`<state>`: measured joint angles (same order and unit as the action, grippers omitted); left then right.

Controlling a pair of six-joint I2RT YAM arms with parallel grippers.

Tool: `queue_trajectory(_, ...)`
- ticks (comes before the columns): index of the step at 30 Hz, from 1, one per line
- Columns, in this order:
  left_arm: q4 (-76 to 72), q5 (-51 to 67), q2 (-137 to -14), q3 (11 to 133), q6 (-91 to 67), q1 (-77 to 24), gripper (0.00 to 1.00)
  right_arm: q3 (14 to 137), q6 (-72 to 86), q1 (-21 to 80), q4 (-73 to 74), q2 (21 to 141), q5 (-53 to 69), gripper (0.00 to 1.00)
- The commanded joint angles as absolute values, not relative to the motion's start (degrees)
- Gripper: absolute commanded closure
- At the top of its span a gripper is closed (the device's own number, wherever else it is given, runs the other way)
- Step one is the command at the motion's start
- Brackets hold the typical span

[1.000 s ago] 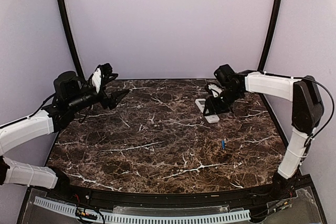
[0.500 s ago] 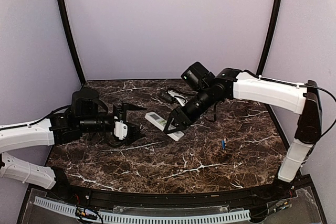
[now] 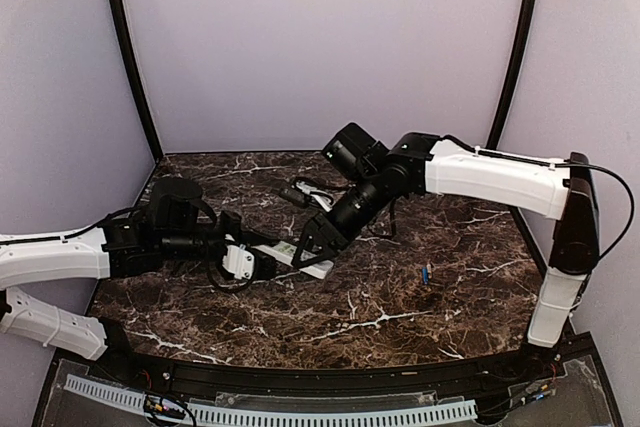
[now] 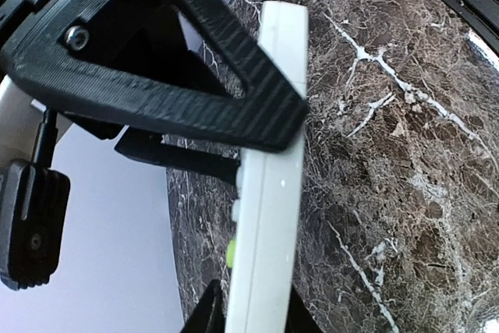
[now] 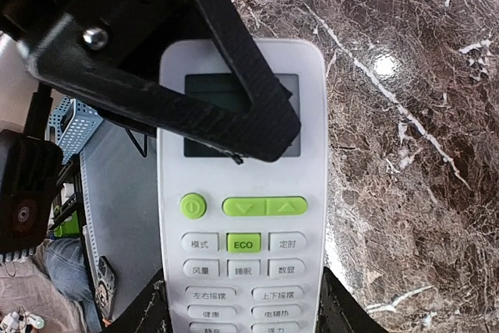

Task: Load the batteries into the remote control
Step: Pass from the right arm to the left, then pass from the left arm to the right

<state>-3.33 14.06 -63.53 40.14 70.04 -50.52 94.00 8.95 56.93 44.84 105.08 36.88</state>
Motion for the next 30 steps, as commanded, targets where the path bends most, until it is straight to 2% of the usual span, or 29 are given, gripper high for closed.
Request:
queue_trajectory(1, -6.15, 15.98, -60.67, 39.92, 65.15, -50.97, 0.96, 95.80, 7.92, 57.30, 43.45, 104.90, 39.37, 0.96)
queue_trajectory(3, -6.85, 16.58, -59.38, 40.39, 61.34, -50.98, 1.00, 95.80, 7.91, 57.31, 43.34, 104.21, 39.25, 0.94)
queue_trajectory(4, -6.81, 16.68, -58.55, 40.63, 58.14, -50.98, 1.00, 95.80, 7.82, 57.31, 43.25, 103.60, 38.78, 0.90)
queue_trajectory(9, -4.30, 14.87, -56.63, 44.12, 41.26, -50.98, 1.00, 95.13, 6.26, 56.97, 41.67, 96.52, 30.54, 0.28)
queue_trajectory(10, -3.51, 14.95, -56.10, 45.20, 35.01, -50.98, 1.00, 94.20, 5.79, 56.86, 40.05, 94.25, 28.59, 0.11)
queue_trajectory(11, -2.26, 15.69, -55.74, 45.63, 31.96, -50.98, 1.00, 92.67, 5.27, 56.86, 37.61, 91.81, 26.82, 0.02)
queue_trajectory(14, -2.02, 19.10, -53.22, 45.48, 18.93, -50.98, 1.00, 84.29, 5.34, 56.78, 24.78, 82.83, 23.44, 0.01)
queue_trajectory(19, -9.52, 23.85, -49.26, 41.60, 2.89, -50.98, 1.00, 70.81, 2.29, 56.78, 5.40, 72.74, 26.71, 0.01)
queue_trajectory(23, -9.78, 28.24, -48.47, 41.11, -1.62, -50.98, 1.00, 69.64, 0.73, 56.93, 3.01, 72.43, 27.68, 0.02)
queue_trajectory(30, -7.07, 29.46, -49.20, 42.12, -2.86, -50.98, 1.00, 78.20, -1.97, 58.56, 7.67, 79.71, 32.85, 0.16)
